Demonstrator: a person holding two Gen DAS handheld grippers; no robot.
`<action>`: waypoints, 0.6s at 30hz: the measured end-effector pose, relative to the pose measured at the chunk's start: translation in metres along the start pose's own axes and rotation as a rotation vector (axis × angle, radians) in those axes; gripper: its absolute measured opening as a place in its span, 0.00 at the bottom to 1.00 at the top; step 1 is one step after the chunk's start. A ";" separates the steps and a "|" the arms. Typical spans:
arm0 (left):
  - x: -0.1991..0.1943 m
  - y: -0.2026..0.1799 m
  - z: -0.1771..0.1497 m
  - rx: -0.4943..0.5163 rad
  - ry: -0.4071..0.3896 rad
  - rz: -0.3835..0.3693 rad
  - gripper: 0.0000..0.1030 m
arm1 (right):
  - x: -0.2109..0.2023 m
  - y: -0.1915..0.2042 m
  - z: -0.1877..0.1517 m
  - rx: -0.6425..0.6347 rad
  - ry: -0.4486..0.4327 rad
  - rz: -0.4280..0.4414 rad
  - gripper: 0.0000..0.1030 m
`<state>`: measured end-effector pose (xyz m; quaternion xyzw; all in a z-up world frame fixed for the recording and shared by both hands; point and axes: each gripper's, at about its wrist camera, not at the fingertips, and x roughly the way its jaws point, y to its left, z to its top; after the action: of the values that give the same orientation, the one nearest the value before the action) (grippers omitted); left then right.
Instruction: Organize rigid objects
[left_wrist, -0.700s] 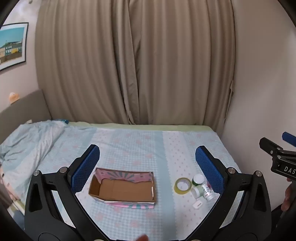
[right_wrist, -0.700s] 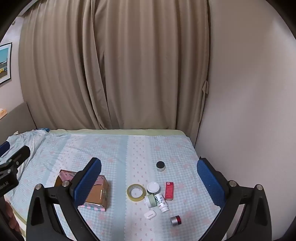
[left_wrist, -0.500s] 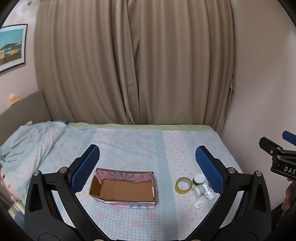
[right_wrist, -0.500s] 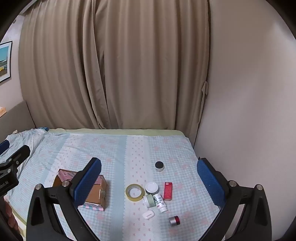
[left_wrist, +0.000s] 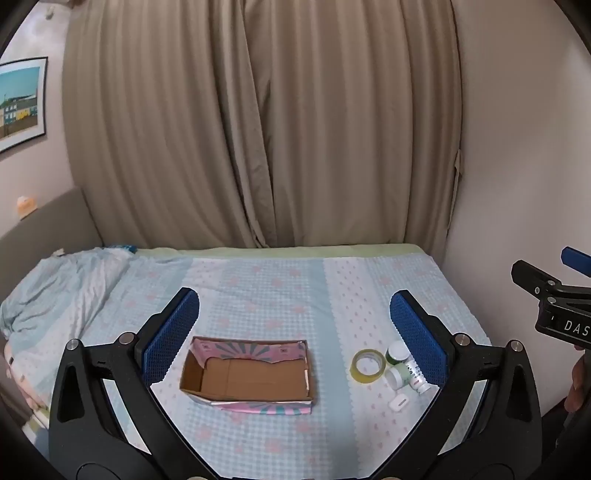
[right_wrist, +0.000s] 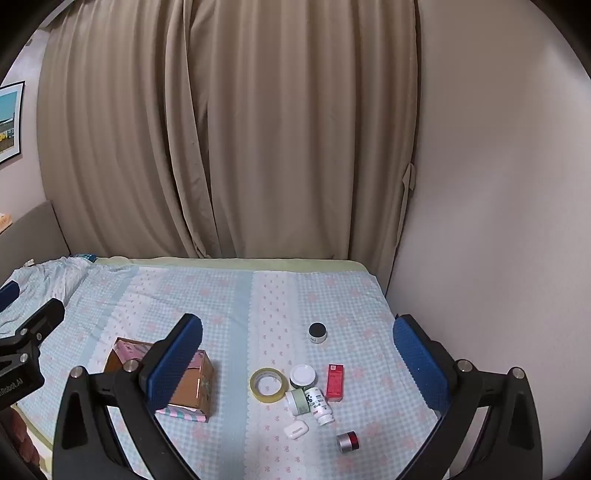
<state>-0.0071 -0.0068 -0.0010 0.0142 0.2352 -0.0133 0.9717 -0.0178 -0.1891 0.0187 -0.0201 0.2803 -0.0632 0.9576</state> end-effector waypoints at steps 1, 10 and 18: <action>0.001 0.000 0.002 0.001 0.003 0.000 0.99 | 0.001 -0.001 0.003 0.002 0.000 0.002 1.00; 0.000 0.003 0.004 -0.005 0.005 -0.017 0.99 | 0.003 -0.001 0.001 0.010 -0.004 0.003 1.00; 0.000 0.002 0.003 -0.001 0.003 -0.007 0.99 | 0.004 -0.001 0.001 0.015 -0.006 0.011 1.00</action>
<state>-0.0057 -0.0045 0.0016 0.0129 0.2365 -0.0164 0.9714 -0.0144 -0.1910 0.0176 -0.0116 0.2769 -0.0599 0.9590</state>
